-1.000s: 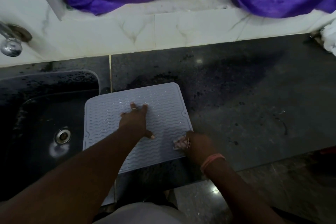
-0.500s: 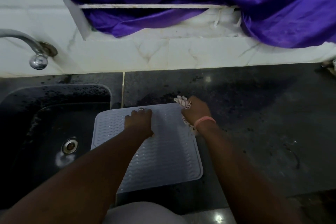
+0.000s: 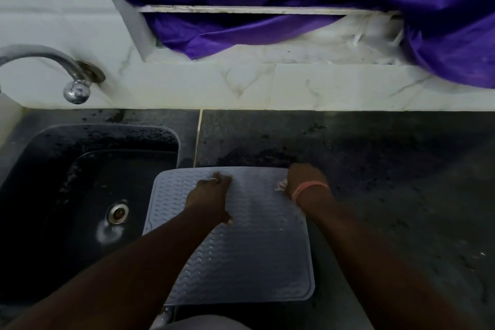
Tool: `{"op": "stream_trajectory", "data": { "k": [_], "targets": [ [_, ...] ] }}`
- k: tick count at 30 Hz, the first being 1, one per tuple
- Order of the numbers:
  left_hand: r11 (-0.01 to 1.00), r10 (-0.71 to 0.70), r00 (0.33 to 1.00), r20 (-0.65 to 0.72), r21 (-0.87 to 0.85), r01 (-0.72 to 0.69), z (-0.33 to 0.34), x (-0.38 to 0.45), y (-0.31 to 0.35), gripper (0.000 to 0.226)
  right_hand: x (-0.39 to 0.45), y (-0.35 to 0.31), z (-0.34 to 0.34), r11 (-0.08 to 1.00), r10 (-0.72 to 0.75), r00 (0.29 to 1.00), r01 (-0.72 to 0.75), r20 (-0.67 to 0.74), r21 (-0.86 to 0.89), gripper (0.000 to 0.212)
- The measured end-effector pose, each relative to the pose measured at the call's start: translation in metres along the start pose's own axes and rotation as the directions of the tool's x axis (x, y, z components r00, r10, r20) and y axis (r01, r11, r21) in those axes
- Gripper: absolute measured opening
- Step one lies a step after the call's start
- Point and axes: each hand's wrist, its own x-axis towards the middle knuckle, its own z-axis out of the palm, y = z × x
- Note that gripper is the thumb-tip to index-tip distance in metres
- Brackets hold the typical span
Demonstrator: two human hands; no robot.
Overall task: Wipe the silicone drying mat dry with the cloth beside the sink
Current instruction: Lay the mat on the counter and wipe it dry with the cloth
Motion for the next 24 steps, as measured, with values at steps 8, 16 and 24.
{"op": "stream_trajectory", "data": {
  "k": [8,16,24],
  "targets": [
    [0.979,-0.139,0.976,-0.17,-0.169,0.11,0.002,-0.005,-0.024,0.098,0.015,-0.086,-0.013,0.95,-0.189,0.93,0.254,-0.315,0.18,0.032],
    [0.934,-0.324,0.924,-0.202,-0.225,0.278,0.024,-0.007,-0.049,0.091,0.026,-0.159,0.044,0.77,-0.632,0.757,0.638,-0.168,-0.022,0.031],
    [0.917,-0.386,0.92,-0.07,-0.14,0.374,0.012,-0.001,-0.041,0.12,0.034,-0.131,0.028,0.758,-0.652,0.745,0.632,-0.141,-0.163,0.025]
  ]
}}
